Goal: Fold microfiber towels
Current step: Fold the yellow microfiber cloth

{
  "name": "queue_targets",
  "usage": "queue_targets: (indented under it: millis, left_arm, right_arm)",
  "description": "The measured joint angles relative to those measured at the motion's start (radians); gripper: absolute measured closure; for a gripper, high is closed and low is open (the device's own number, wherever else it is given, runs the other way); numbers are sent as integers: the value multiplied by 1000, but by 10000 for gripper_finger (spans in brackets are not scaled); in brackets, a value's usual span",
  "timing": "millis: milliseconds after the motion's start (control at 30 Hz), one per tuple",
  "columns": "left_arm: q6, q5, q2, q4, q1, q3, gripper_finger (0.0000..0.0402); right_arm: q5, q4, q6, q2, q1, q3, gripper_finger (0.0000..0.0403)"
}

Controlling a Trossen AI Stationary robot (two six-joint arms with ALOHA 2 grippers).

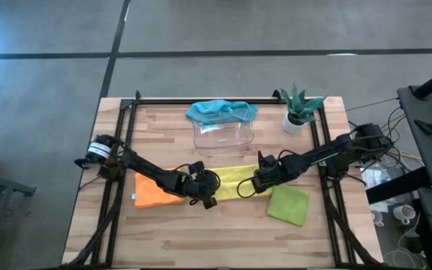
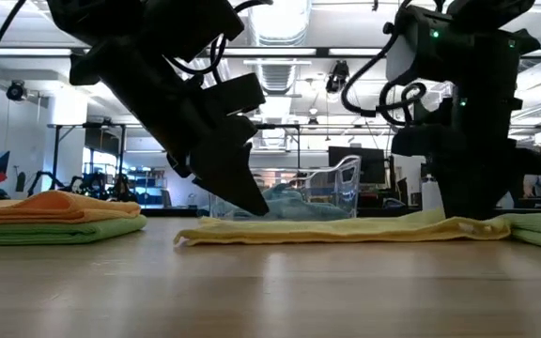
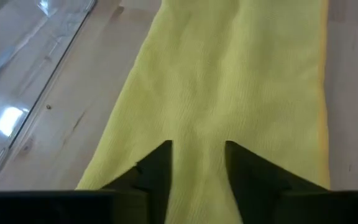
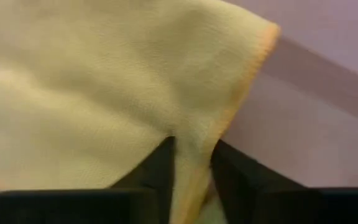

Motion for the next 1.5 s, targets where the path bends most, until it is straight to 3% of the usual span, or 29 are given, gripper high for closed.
queue_targets:
  millis: [133,333,433,533,633,867,1133,1333,1500]
  left_arm:
    - [0,-2,0,11,0,0,217]
    - [0,-11,0,31,0,0,183]
    - [9,-34,27,183,0,-6,183]
    - [71,-17,85,429,1,-4,182]
    - [138,-10,147,543,6,40,182]
    - [260,-7,290,541,33,194,182]
    - [233,-7,422,502,55,305,182]
    - [233,8,378,479,55,290,182]
    - [224,16,179,252,47,271,182]
  right_arm:
    - [5,8,-61,-23,-27,24,383]
    - [-4,-207,-136,-23,-72,138,392]
    - [-1,-318,-155,-21,-75,220,393]
    - [1,-314,-190,-21,-74,281,393]
    - [15,-308,-222,-21,-74,316,393]
    - [33,-302,-244,-22,-74,311,394]
    - [0,-305,-270,-22,-57,309,394]
    - [-3,-291,-320,-22,-56,347,394]
    - [5,-288,-333,-23,-56,369,394]
